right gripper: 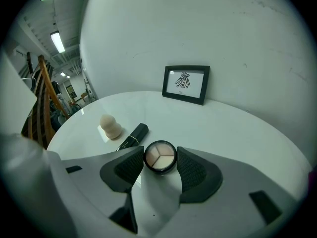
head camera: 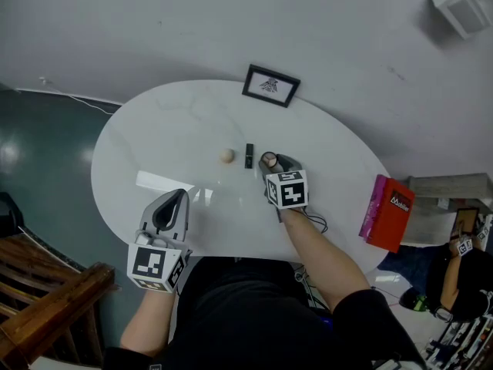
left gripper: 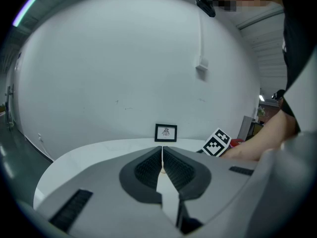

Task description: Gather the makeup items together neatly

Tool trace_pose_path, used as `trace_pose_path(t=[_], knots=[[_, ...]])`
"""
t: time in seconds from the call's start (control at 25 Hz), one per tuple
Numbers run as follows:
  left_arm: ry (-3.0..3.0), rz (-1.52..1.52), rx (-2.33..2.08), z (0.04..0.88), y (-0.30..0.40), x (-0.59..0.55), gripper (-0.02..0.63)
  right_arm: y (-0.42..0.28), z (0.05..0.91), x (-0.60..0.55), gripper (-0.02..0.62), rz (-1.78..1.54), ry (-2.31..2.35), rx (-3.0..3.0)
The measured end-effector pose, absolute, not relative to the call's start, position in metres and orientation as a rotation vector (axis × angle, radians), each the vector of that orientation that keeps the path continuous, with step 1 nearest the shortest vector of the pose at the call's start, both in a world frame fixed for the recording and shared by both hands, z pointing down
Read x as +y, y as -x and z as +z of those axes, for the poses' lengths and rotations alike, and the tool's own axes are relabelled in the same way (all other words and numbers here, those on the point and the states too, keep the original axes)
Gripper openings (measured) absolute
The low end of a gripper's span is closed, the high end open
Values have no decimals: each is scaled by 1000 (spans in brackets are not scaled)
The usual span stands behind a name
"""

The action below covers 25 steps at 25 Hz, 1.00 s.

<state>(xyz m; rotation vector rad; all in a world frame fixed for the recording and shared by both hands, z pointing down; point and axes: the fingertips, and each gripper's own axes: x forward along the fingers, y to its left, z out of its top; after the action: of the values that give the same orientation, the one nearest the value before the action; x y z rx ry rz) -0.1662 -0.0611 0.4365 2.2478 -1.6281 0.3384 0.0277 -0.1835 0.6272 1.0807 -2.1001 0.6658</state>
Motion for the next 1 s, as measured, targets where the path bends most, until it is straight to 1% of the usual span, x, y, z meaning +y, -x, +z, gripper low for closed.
trace_pose_path(t=[0.4,0.76,1.0], knots=[[-2288,336,-1615,434,193,-49,17,-32,616,-181,198,643,-1153,-2097],[-2283,390,-1617,437,171,-25,17,-31,628,-185,198,626,-1113,-2120],[-2262,410,-1651,441,148,2,17,-42,602,-176,207,623,-1131,-2239]])
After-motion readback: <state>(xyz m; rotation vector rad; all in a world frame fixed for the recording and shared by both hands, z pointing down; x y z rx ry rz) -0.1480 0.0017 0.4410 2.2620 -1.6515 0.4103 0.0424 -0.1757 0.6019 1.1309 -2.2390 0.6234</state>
